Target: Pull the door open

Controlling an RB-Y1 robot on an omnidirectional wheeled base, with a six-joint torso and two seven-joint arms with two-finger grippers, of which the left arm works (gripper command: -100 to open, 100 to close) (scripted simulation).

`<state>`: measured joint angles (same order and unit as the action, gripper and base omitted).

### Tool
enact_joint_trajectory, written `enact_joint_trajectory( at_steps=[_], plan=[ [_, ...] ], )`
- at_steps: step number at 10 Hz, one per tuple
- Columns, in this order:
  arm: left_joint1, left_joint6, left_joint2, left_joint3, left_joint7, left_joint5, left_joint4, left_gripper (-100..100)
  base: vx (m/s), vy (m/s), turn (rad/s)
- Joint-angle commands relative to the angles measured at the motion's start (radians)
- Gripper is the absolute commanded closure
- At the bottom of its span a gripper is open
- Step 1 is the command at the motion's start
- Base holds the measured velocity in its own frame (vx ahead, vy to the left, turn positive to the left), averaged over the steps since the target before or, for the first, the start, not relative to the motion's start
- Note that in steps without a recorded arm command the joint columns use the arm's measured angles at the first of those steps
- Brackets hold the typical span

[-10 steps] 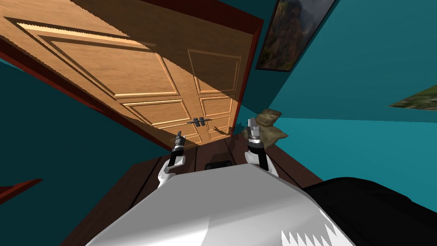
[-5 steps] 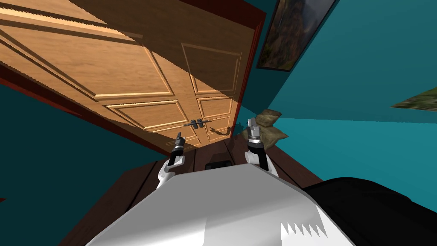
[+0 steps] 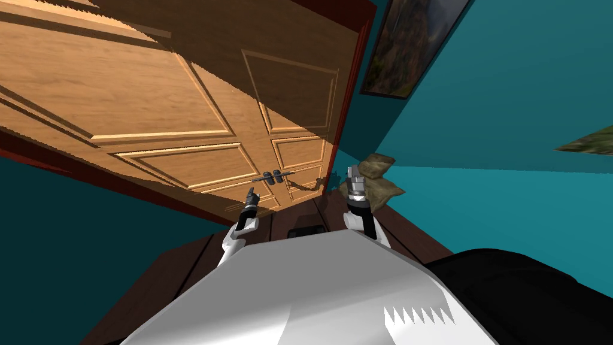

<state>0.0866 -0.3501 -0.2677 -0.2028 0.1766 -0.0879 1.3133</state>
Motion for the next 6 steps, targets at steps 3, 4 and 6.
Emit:
enact_joint_trajectory(
  at_steps=[3, 4, 6],
  plan=[
    [-0.019, 0.015, -0.013, -0.008, 0.012, -0.010, -0.057, -100, 0.118, 0.006, -0.041],
    [-0.025, 0.018, -0.016, -0.010, 0.015, -0.012, -0.071, -100, 0.084, -0.007, -0.031],
    [-0.027, 0.022, -0.015, -0.011, 0.015, -0.013, -0.074, -100, 0.071, -0.002, -0.024]
  ],
)
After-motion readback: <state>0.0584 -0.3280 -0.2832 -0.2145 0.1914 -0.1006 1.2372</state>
